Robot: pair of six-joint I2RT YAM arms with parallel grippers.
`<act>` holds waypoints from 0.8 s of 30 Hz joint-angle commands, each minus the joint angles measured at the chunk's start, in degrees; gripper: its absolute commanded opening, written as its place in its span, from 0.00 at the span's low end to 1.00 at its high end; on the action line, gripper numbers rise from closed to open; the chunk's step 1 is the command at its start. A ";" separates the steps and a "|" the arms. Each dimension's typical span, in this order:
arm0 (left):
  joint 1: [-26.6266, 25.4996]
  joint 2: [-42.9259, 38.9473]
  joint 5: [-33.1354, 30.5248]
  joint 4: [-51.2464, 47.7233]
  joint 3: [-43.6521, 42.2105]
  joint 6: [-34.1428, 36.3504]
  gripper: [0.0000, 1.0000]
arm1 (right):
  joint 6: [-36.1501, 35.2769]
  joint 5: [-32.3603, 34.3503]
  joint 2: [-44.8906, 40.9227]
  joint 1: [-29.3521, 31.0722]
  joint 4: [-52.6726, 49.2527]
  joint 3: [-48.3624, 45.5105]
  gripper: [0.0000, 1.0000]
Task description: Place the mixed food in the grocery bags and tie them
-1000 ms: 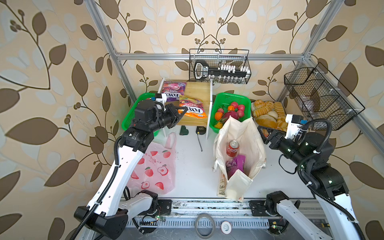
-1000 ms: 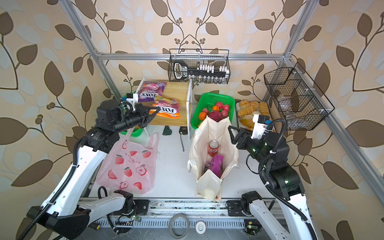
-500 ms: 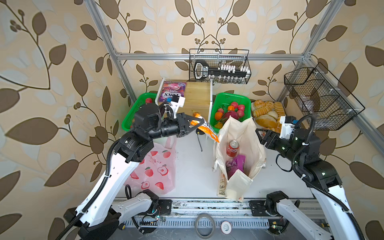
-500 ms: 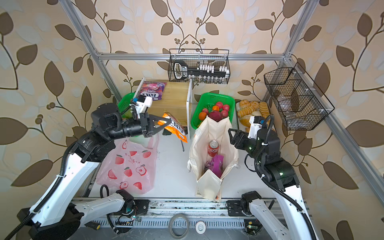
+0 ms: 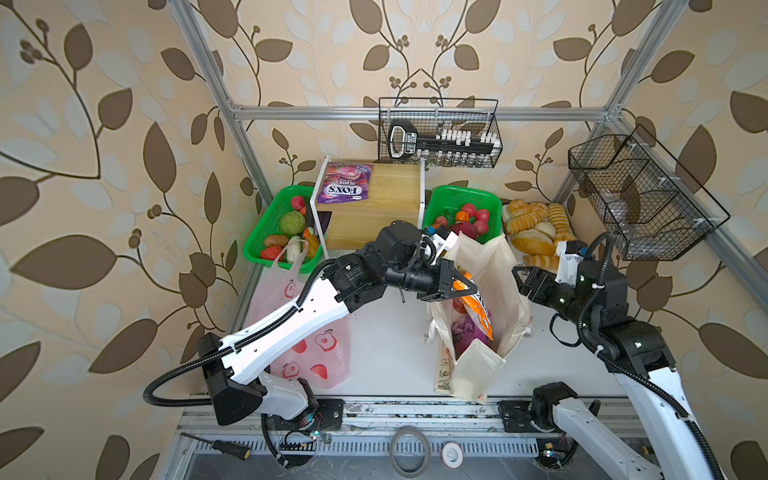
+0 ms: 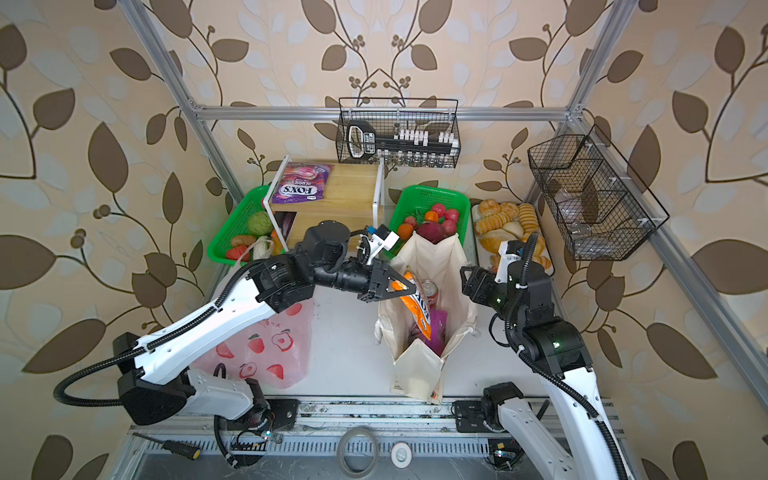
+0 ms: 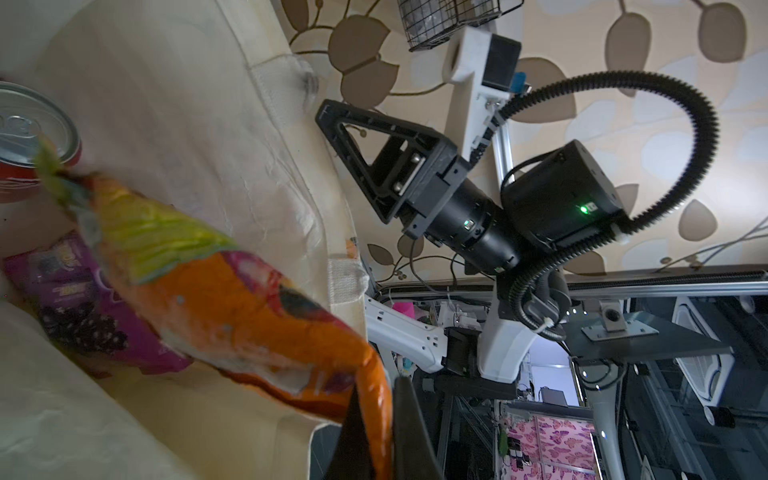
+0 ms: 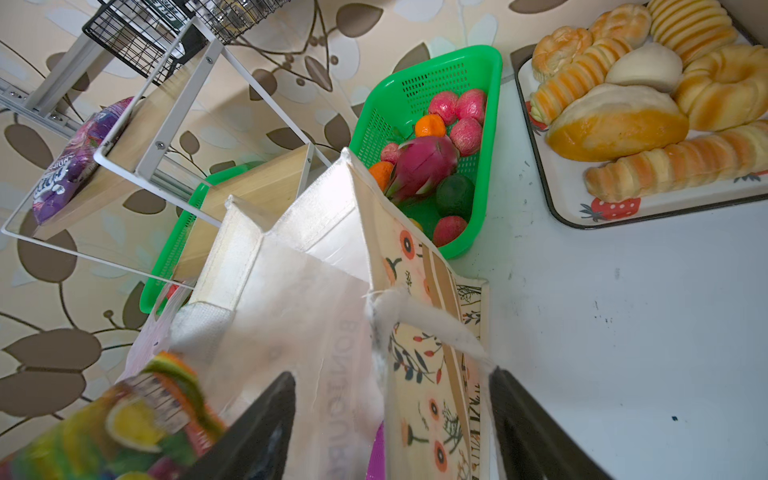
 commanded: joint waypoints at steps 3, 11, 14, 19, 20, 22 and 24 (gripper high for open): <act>-1.07 4.10 -3.86 7.15 2.39 -1.52 0.00 | 0.86 -1.29 0.09 -0.19 0.10 -2.31 0.74; -2.19 9.81 -5.10 11.25 4.05 -5.01 0.00 | -0.15 -0.67 -0.01 -0.69 -0.29 -2.87 0.74; -2.64 9.19 -5.25 9.91 1.65 -4.72 0.00 | -0.50 -1.11 0.10 -1.15 -0.48 -3.58 0.74; -3.31 5.78 -4.74 1.29 -4.50 -1.64 0.09 | -0.82 -2.18 0.25 -1.65 -0.12 -4.75 0.74; -3.39 5.25 -4.28 -1.55 -4.78 -0.57 0.16 | -1.00 -2.21 0.32 -1.69 -0.13 -4.77 0.74; -3.49 3.89 -5.10 -9.45 -3.82 3.70 0.37 | -1.46 -2.23 0.58 -1.81 -0.22 -4.70 0.74; -3.67 1.22 -8.42 -15.12 -1.15 7.40 0.51 | -1.58 -2.21 0.88 -1.95 -0.22 -4.74 0.74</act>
